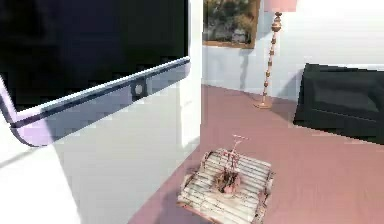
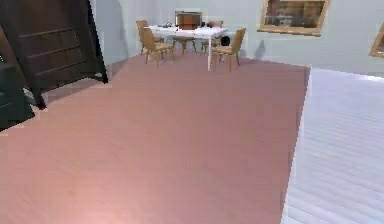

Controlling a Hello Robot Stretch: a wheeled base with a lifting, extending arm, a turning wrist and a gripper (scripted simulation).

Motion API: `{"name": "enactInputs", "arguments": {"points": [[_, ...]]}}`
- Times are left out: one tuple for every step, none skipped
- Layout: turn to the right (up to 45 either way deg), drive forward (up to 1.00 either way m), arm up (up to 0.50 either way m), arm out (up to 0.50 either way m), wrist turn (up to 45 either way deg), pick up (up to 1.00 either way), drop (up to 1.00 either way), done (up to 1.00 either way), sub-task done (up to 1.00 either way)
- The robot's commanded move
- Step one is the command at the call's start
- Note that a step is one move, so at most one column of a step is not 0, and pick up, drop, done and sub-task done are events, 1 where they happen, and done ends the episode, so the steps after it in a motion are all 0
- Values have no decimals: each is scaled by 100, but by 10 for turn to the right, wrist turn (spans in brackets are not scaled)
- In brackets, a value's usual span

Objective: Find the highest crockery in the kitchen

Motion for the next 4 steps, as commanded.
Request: {"name": "enactInputs", "arguments": {"points": [[-450, 0, 0, 0, 0, 0, 0, 0, 0], [-450, 0, 0, 0, 0, 0, 0, 0, 0], [-450, 0, 0, 0, 0, 0, 0, 0, 0], [-120, 0, 0, 0, 0, 0, 0, 0, 0]]}}
